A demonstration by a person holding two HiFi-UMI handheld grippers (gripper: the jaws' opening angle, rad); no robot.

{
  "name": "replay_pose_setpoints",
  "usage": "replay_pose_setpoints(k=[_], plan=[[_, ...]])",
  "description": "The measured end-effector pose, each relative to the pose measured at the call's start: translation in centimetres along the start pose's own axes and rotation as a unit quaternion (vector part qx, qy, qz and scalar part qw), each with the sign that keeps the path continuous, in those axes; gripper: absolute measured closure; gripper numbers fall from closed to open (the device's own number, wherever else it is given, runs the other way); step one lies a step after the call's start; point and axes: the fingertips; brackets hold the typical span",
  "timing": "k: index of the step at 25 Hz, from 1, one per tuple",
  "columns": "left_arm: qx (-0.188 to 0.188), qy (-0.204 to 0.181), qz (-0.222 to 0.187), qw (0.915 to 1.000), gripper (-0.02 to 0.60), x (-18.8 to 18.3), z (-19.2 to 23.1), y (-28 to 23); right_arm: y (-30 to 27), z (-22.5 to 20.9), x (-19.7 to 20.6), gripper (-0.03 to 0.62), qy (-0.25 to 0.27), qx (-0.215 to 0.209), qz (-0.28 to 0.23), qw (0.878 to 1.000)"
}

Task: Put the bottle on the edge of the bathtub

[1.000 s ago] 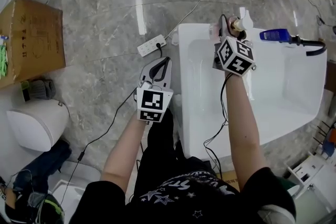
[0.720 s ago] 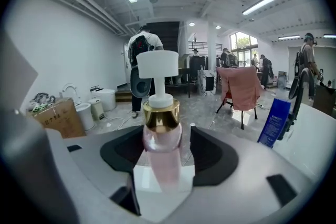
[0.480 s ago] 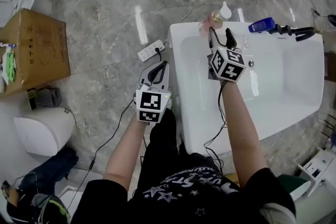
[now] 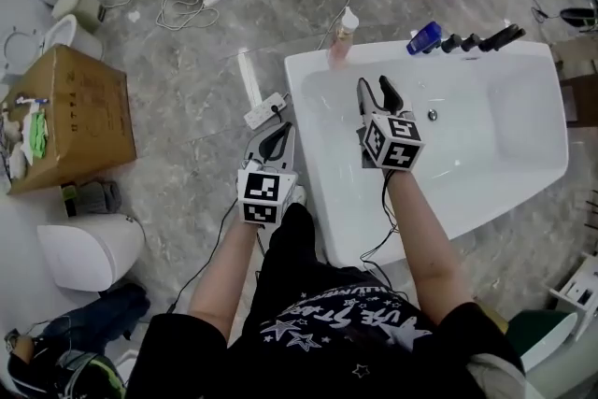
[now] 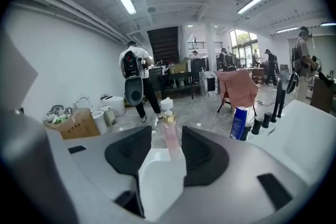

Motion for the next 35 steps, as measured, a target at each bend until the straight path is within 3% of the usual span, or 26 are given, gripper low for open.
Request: replay_pose_setpoints(k=[6, 11, 17, 28, 35], plan=[[0.002, 0.013, -0.025, 0.9996, 0.566, -2.7, -2.8, 5.4, 7.1, 1.1, -2.4, 0.539, 0.002, 0.0, -0.031, 1.0], [0.0, 0.014, -0.039, 0.9991, 0.568, -3.8, -5.6, 9.2, 13.2, 1.9, -3.2, 0.577, -0.003, -0.017, -0.042, 0.999], [0.004, 0.007, -0.051, 0.9987, 0.567, -3.9, -10.3, 13.7, 21.1, 2.7, -1.6, 0.58, -0.017, -0.04, -0.063, 0.997], [0.013, -0.028, -0.071, 0.997, 0.568, -0.8, -18.1, 22.8, 33.2, 4.3, 3.0, 0.58, -0.009, -0.063, -0.079, 0.995], [-0.004, -0.014, -0.076, 0.997, 0.566, 1.4, -21.4, 27.8, 39.9, 4.7, 7.0, 0.58, -0.009, -0.074, -0.066, 0.995]])
Point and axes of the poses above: the fingertips, and each gripper's own axes: y backward along the fingers, z to its left, x out of its underside, and after that the axes turned 15 degrees about -x, right-handed
